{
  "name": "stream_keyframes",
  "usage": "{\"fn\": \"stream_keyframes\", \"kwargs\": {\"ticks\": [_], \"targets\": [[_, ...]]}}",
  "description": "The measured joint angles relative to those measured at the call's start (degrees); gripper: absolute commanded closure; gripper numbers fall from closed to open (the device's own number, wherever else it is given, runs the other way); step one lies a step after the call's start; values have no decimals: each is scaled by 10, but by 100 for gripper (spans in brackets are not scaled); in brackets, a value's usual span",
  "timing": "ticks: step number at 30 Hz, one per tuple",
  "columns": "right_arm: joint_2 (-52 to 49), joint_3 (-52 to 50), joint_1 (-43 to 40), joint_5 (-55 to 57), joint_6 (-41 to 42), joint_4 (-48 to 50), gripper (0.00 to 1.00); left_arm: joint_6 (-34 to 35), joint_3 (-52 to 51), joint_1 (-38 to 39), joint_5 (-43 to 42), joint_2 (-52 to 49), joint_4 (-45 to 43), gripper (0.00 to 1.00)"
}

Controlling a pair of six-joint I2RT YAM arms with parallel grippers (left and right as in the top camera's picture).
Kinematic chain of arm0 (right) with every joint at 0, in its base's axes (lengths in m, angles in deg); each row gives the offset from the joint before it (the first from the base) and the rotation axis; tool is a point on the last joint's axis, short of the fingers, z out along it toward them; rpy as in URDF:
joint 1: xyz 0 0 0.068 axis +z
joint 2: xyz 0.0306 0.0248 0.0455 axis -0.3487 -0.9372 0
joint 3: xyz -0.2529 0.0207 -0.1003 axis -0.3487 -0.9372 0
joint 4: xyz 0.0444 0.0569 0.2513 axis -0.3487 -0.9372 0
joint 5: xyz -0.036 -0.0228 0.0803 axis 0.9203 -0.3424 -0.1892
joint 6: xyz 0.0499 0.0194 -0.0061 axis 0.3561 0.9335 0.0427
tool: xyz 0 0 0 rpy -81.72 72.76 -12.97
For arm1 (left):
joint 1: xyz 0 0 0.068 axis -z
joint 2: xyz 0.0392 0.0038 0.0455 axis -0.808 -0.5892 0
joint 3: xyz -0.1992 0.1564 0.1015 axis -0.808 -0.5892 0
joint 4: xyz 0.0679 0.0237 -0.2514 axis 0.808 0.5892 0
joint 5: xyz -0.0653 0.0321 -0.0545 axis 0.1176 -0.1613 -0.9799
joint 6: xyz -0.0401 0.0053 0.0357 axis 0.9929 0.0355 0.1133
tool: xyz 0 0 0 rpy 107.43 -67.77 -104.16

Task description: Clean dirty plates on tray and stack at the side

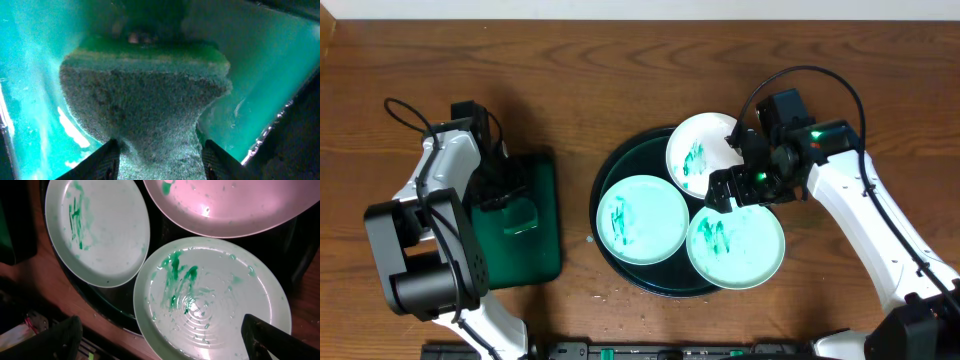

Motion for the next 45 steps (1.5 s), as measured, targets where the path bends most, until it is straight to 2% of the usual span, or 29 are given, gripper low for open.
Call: {"fn": "stream_keyframes", "kwargs": {"ticks": [2, 5, 9, 13, 14, 17, 18, 19, 20, 21, 27, 28, 30, 31, 33, 36, 41, 45], "targets": [[0, 0, 0, 0, 0, 0, 1, 0, 0, 0, 1, -1, 0, 46], [0, 0, 0, 0, 0, 0, 1, 3, 0, 0, 4, -1, -1, 62], [0, 0, 0, 0, 0, 0, 1, 7, 0, 0, 17, -1, -1, 69], [0, 0, 0, 0, 0, -3, 1, 18, 0, 0, 28, -1, -2, 92], [0, 0, 0, 0, 0, -3, 1, 18, 0, 0, 30, -1, -2, 92], [0, 0, 0, 0, -3, -4, 11, 18, 0, 0, 30, -1, -2, 93], [0, 0, 0, 0, -3, -4, 22, 17, 0, 0, 30, -1, -2, 93], [0, 0, 0, -1, -5, -4, 37, 18, 0, 0, 30, -1, -3, 93], [0, 0, 0, -1, -9, -3, 75, 18, 0, 0, 30, -1, -3, 92], [0, 0, 0, -1, -8, -4, 99, 18, 0, 0, 30, -1, -3, 93], [0, 0, 0, -3, 1, 4, 99, 19, 0, 3, 31, 6, -3, 93], [0, 0, 0, -6, 3, 11, 93, 19, 0, 6, 32, 11, -4, 92], [0, 0, 2, -14, 11, 24, 62, 19, 0, 14, 36, 30, -8, 93], [0, 0, 5, -17, 11, 32, 33, 19, 0, 18, 38, 43, -9, 93], [-1, 0, 17, -21, 16, 47, 25, 19, 0, 28, 40, 75, -10, 93], [-11, 0, 47, -26, 23, 71, 26, 19, 0, 42, 40, 127, -10, 93], [-71, 0, 86, -31, 34, 106, 46, 21, 0, 49, 41, 165, -6, 93], [-135, -2, 107, -28, 50, 119, 49, 21, 0, 49, 41, 165, 0, 93]]}}
